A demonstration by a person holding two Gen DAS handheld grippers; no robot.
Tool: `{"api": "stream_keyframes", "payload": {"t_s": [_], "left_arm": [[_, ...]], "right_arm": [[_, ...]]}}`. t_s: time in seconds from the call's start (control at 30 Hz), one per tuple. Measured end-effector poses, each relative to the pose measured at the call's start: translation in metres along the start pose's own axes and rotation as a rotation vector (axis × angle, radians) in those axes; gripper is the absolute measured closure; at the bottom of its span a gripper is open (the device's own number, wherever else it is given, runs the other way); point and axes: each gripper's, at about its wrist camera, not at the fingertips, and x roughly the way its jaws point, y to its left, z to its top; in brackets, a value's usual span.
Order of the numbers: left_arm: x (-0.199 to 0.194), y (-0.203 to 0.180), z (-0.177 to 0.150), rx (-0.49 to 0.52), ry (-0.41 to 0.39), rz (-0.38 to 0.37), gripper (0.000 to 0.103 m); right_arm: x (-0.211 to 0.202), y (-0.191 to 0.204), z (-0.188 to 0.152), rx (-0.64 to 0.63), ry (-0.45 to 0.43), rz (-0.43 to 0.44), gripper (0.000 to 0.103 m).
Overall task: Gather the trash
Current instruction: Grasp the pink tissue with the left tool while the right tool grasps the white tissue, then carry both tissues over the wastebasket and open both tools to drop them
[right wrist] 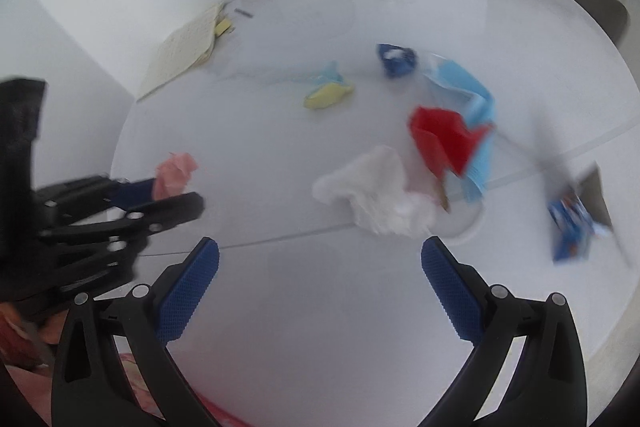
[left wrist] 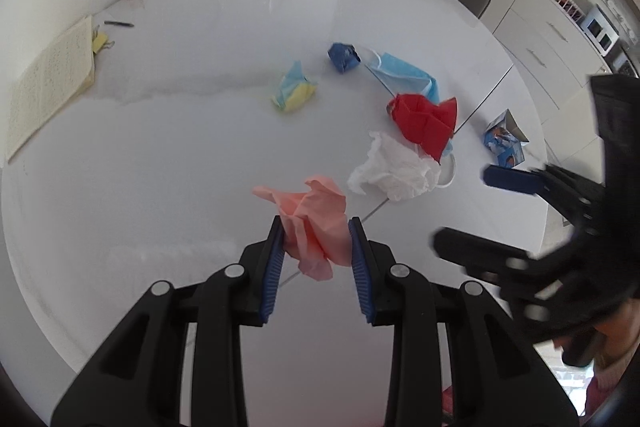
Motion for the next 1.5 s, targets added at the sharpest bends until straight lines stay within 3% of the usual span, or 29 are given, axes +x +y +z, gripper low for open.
{"api": "stream_keyframes", "payload": {"t_s": [0.13, 0.23, 0.43, 0.53, 0.6, 0.67, 0.87, 1.07, 1.3, 1.5], "left_arm": [[-0.009, 0.013, 0.001, 0.024, -0.018, 0.001, 0.072], [-0.008, 0.021, -0.001, 0.019, -0.014, -0.001, 0.071], [-0.002, 0.031, -0.005, 0.012, 0.006, -0.024, 0.071], [0.003, 0.035, -0.002, 0.010, 0.013, -0.032, 0.071], [0.004, 0.037, 0.001, 0.004, 0.014, -0.034, 0.071], [0.004, 0.037, 0.002, 0.005, 0.012, -0.035, 0.071], [-0.003, 0.026, -0.001, 0.036, 0.004, -0.034, 0.071], [-0.018, -0.021, -0.007, 0.130, -0.013, -0.074, 0.071], [-0.025, -0.125, -0.020, 0.345, 0.001, -0.201, 0.071], [-0.022, -0.202, -0.032, 0.427, 0.052, -0.326, 0.071]], "right_arm": [[0.040, 0.008, 0.018, -0.139, 0.053, -0.081, 0.003], [0.063, -0.001, 0.025, -0.152, 0.103, -0.130, 0.003], [0.091, -0.016, 0.026, -0.126, 0.183, -0.181, 0.023], [0.098, -0.012, 0.024, -0.151, 0.199, -0.209, 0.041], [0.098, -0.008, 0.024, -0.171, 0.197, -0.219, 0.066], [0.094, -0.008, 0.023, -0.157, 0.197, -0.185, 0.083], [0.047, -0.012, 0.010, -0.049, 0.094, -0.090, 0.084], [-0.039, -0.038, -0.037, 0.104, -0.035, -0.055, 0.084], [-0.130, -0.102, -0.134, 0.301, -0.087, -0.195, 0.082], [-0.148, -0.143, -0.215, 0.398, -0.034, -0.289, 0.082]]}}
